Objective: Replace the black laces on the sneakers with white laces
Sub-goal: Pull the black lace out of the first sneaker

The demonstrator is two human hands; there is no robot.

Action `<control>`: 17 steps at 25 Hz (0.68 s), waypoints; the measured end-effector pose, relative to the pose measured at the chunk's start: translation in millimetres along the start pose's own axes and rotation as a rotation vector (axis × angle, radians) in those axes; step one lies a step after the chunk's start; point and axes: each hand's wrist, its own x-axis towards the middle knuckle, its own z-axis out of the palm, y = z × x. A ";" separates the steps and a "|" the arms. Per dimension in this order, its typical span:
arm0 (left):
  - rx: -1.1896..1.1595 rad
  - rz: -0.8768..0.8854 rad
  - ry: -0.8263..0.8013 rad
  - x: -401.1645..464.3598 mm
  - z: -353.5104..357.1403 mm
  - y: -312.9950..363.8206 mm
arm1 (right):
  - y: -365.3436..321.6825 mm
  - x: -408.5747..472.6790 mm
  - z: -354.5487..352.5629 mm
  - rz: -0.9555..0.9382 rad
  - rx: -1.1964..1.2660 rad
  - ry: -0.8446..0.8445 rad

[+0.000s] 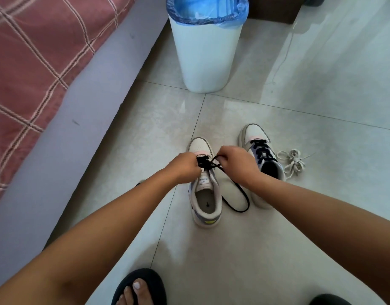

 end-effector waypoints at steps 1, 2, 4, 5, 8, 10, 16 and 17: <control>-0.103 0.011 -0.030 -0.9 1.5 -8.3 | 0.0 2.3 -2.9 0.317 0.339 -0.049; -0.231 0.006 -0.057 -2.8 4.8 -15.9 | 0.3 4.5 -5.6 0.614 0.724 -0.081; -0.532 -0.048 -0.075 -7.1 15.6 -27.8 | 3.8 6.3 -2.7 0.931 1.190 -0.036; -0.670 -0.084 -0.071 -8.6 21.9 -31.0 | 6.1 5.5 -1.4 0.936 1.195 -0.077; -0.809 -0.145 0.006 -9.5 33.9 -34.6 | 10.1 1.6 -0.6 0.362 0.386 -0.155; -0.638 -0.104 0.064 -8.5 32.4 -33.1 | 12.5 -0.7 4.6 -0.295 -0.308 -0.002; -0.424 -0.027 0.088 -12.0 24.9 -23.8 | -1.0 2.0 -11.4 -0.412 -0.455 -0.012; -0.434 -0.027 0.087 -12.3 24.8 -24.8 | -1.3 5.3 -15.9 -0.313 -0.366 -0.078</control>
